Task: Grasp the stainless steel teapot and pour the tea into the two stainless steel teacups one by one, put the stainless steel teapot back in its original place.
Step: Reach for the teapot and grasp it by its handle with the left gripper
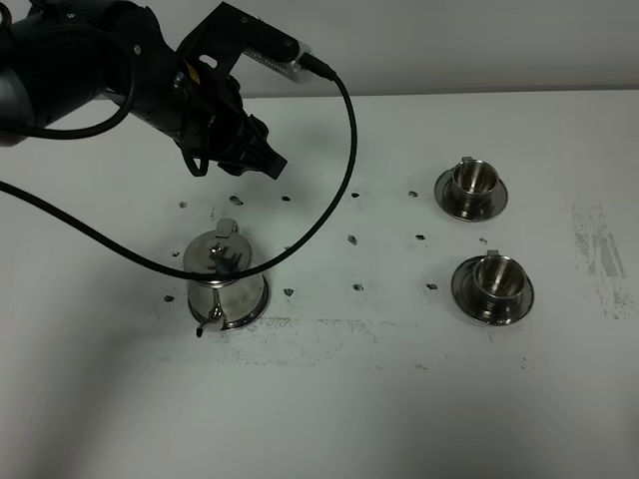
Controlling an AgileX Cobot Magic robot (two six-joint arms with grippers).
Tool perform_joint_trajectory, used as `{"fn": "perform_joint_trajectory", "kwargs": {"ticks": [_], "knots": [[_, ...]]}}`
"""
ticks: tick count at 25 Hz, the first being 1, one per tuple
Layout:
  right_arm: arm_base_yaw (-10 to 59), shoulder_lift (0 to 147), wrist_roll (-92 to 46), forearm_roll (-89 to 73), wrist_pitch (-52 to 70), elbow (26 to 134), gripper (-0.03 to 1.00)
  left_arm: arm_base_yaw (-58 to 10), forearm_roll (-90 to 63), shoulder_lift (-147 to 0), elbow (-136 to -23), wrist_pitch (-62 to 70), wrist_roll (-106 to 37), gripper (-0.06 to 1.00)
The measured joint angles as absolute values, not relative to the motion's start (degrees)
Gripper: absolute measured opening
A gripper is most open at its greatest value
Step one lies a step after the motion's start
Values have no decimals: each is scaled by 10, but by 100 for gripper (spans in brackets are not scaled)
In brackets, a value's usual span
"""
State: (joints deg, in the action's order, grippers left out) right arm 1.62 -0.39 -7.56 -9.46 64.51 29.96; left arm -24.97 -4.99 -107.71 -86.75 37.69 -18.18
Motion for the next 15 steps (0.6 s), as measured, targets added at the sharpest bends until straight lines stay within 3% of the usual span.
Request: {"fn": "perform_joint_trajectory", "kwargs": {"ticks": [15], "knots": [[16,-4,-76,-95,645,300,33,-260,-47,-1110,-874,379,-164,43]]}}
